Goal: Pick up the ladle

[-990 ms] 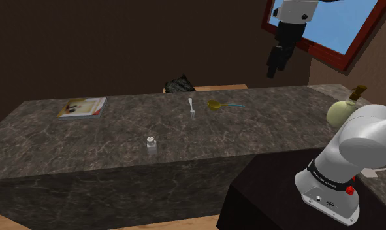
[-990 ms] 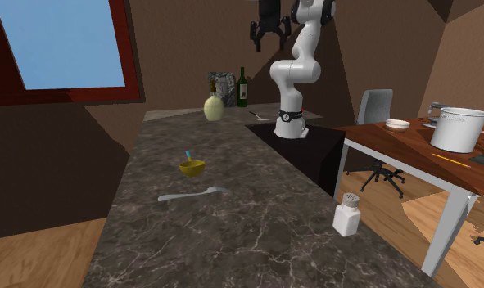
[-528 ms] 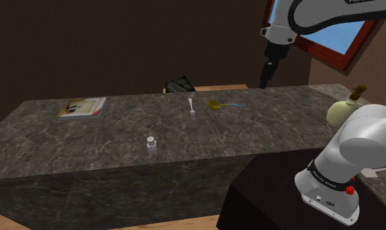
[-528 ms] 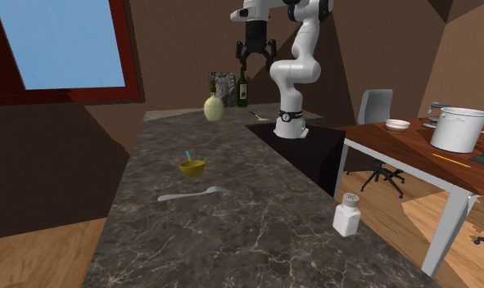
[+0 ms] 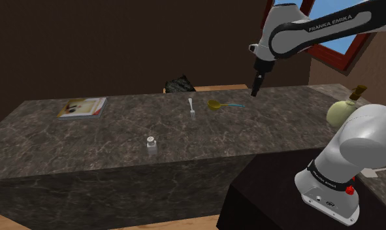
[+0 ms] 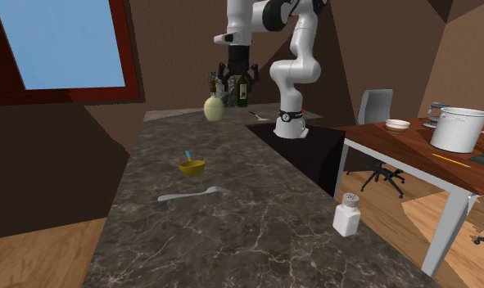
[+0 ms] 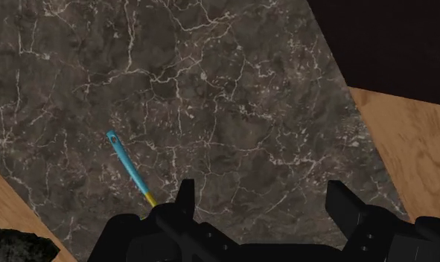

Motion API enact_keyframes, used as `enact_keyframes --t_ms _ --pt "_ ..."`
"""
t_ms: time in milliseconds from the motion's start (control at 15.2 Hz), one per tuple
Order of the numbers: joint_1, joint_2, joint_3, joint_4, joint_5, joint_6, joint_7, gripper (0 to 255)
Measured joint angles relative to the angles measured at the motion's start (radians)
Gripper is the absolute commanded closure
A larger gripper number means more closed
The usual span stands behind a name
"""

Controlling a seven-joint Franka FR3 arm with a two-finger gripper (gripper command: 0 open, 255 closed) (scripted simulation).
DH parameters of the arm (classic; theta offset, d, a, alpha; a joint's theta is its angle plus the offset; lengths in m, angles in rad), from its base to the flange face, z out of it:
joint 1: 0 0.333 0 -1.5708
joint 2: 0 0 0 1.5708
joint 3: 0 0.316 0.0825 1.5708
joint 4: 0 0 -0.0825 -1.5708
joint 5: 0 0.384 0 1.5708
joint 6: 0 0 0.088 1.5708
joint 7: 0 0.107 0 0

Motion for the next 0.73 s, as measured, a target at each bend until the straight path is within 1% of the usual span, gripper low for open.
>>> enact_keyframes --t_ms 198,396,594,726 --pt "0.007 0.106 -0.040 0.006 -0.013 0.120 -0.092 0" --pt "0.023 0.224 -0.067 0.030 -0.006 0.234 -0.177 0" --pt "0.034 0.342 -0.098 0.067 0.017 0.335 -0.283 0" --pt "0.042 0.427 -0.111 0.100 0.045 0.399 -0.356 0"
